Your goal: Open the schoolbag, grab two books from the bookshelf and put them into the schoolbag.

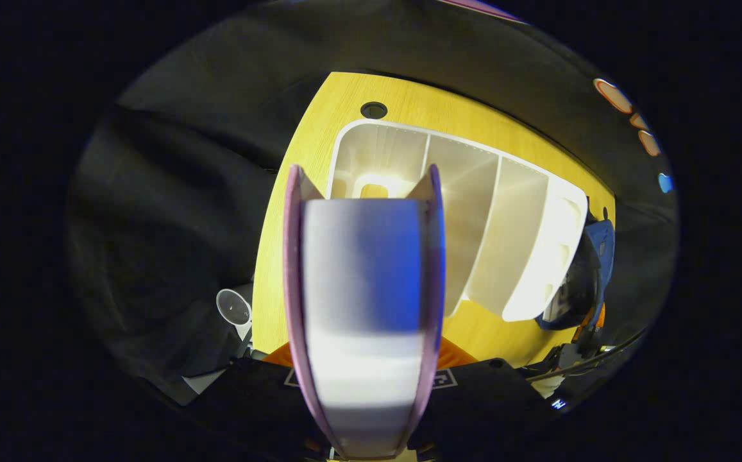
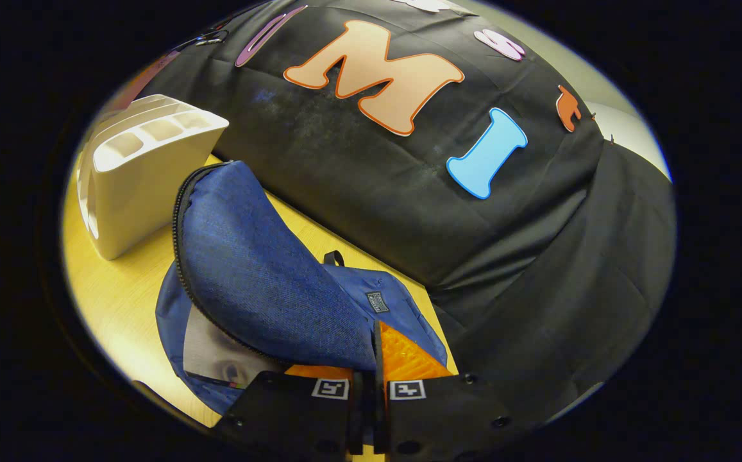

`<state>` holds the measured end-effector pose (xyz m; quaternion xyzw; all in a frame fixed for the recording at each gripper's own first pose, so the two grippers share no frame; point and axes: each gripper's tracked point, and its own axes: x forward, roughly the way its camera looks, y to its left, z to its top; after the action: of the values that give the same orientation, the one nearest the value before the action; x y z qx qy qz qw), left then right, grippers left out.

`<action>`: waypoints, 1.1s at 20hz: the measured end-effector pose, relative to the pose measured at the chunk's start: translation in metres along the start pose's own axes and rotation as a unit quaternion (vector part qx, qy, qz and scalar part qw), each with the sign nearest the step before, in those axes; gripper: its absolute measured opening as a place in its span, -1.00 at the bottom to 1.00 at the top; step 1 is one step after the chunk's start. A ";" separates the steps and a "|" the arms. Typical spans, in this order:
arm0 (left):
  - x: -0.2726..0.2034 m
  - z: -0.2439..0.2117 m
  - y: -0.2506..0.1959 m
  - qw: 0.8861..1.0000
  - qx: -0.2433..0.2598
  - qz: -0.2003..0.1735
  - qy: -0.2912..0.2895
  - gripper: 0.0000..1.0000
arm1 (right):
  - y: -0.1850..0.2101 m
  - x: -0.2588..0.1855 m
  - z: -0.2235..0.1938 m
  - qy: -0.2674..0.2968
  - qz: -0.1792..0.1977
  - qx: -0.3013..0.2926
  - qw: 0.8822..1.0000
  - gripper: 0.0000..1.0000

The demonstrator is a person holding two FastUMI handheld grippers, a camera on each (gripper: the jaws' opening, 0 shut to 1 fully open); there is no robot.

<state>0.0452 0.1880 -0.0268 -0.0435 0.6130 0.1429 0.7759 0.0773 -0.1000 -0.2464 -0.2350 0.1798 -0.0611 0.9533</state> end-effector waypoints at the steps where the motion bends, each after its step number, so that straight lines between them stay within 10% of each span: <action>1: -0.009 -0.005 0.000 1.000 -0.006 0.004 -0.010 -0.17 | -0.001 -0.001 -0.001 -0.002 0.003 0.001 1.000 -0.85; 6: -0.050 -0.040 -0.022 0.999 -0.019 -0.012 -0.036 -0.17 | -0.001 -0.001 -0.001 -0.012 0.013 0.011 1.000 -0.85; 22: -0.057 -0.089 -0.228 0.969 0.028 -0.237 -0.060 -0.18 | -0.001 0.001 0.000 -0.022 0.048 0.055 0.997 -0.85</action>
<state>0.0121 -0.0607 -0.0182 -0.1576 0.5409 -0.0600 0.8240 0.0777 -0.1012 -0.2465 -0.1743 0.1663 -0.0196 0.9703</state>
